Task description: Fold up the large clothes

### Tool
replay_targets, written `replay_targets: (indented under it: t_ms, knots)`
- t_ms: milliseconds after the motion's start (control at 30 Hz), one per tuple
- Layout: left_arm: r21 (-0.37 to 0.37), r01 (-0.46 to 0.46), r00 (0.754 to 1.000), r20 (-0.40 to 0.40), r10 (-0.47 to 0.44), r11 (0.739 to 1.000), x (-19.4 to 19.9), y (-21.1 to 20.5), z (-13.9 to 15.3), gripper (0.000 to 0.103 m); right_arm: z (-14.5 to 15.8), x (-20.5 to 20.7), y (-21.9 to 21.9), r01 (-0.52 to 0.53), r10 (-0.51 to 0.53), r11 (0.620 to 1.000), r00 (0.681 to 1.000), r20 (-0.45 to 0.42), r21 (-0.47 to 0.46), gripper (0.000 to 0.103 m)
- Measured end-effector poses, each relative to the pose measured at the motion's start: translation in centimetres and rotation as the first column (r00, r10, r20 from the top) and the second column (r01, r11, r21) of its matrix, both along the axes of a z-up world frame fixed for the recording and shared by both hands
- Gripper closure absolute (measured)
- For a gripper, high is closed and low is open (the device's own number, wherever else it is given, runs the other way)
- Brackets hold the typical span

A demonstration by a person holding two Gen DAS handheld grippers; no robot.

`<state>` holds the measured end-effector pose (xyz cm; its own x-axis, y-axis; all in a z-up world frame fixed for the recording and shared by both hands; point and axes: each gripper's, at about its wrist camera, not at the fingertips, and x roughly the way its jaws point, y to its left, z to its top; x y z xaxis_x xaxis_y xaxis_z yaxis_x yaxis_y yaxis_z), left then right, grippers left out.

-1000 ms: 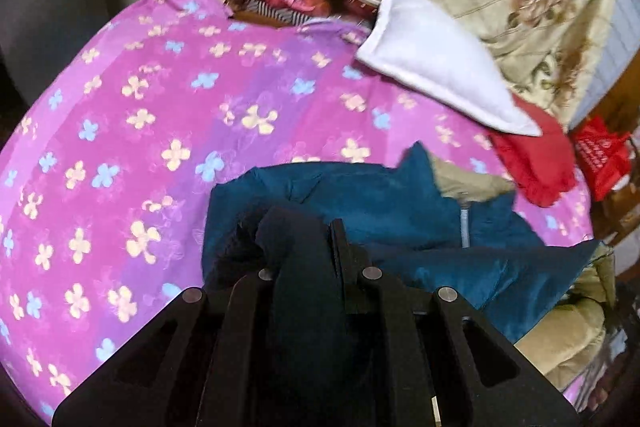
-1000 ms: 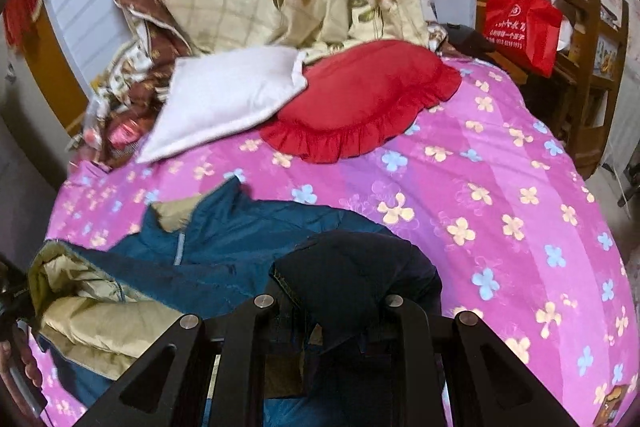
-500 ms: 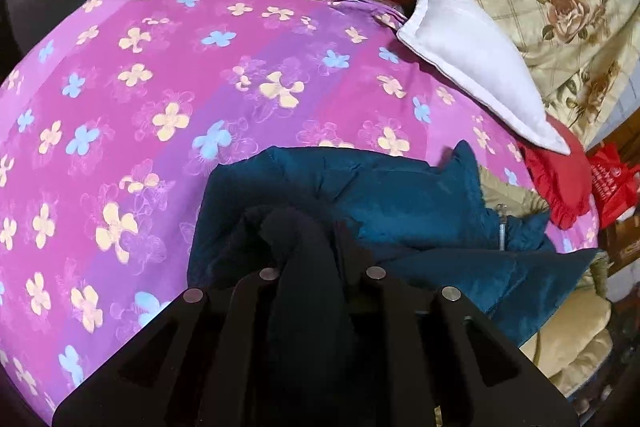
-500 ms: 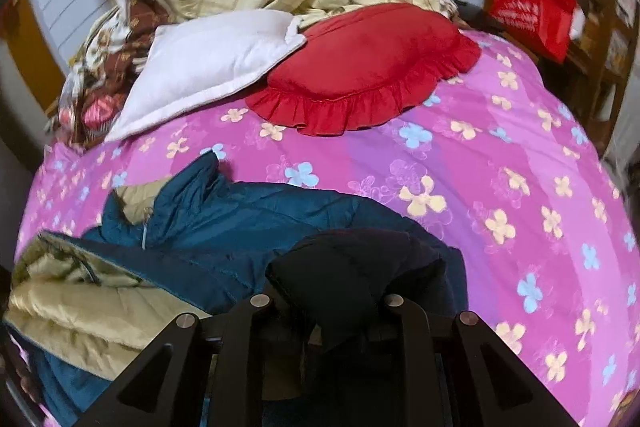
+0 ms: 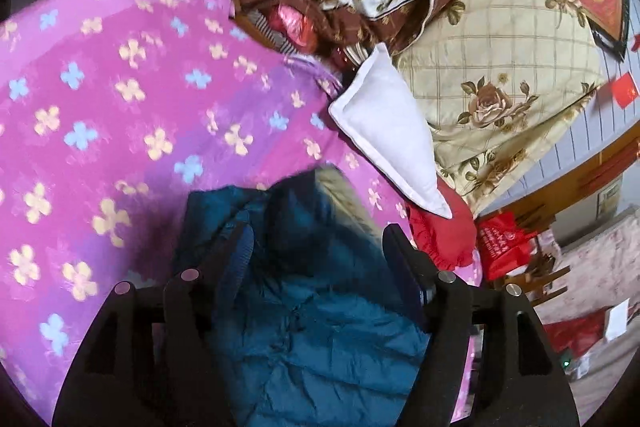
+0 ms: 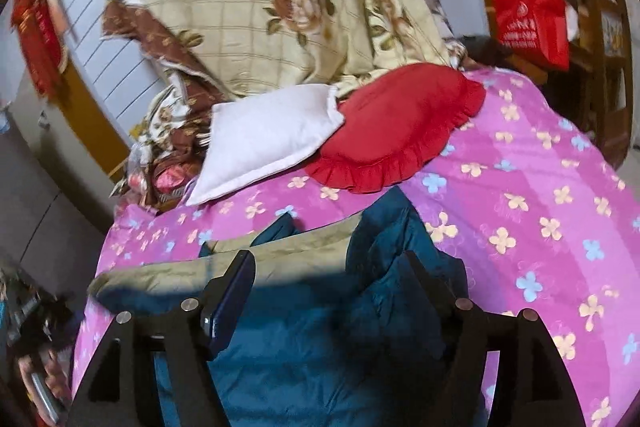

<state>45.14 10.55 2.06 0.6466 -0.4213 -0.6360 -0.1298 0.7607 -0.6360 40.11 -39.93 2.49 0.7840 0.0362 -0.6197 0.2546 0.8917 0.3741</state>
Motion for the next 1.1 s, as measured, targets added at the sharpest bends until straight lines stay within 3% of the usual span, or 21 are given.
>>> replay_targets:
  t_ms: [100,200,333,467,667,867,1100]
  knots:
    - [0.126,0.046,0.999,-0.003,-0.046,0.991,-0.9,-1.9,0.6,0.035,-0.6,-0.3,2.9,-0.078,0.075,0.992,0.996,-0.039,-0.098,0.032]
    - [0.247,0.122,0.993,-0.02,-0.12,0.961,-1.3,-5.5,-0.4,0.035,-2.6,0.3,5.6,-0.132,0.113,0.971,0.988,-0.104,-0.198,0.032]
    - [0.329,0.222,0.974,-0.04,-0.222,0.918,-0.7,-9.6,-2.5,0.035,-5.6,2.0,7.2,-0.168,0.129,0.957,0.976,-0.174,-0.236,0.032]
    - [0.398,0.245,0.969,-0.074,-0.235,0.884,1.3,-12.0,-4.6,0.035,-8.4,4.9,8.1,-0.218,0.144,0.92,0.962,-0.234,-0.327,0.032]
    - [0.542,0.212,0.976,-0.157,-0.15,0.813,5.1,-12.6,-9.4,0.035,-11.1,8.6,7.0,-0.191,0.116,0.931,0.962,-0.246,-0.31,0.032]
    - [0.578,0.174,0.983,-0.154,-0.102,0.797,8.2,-11.4,-11.0,0.033,-12.6,12.6,7.4,-0.181,0.107,0.933,0.965,-0.241,-0.311,0.032]
    - [0.62,0.162,0.985,-0.145,-0.091,0.767,11.4,-12.0,-11.8,0.032,-14.1,14.0,5.8,-0.157,0.114,0.965,0.972,-0.205,-0.208,0.029]
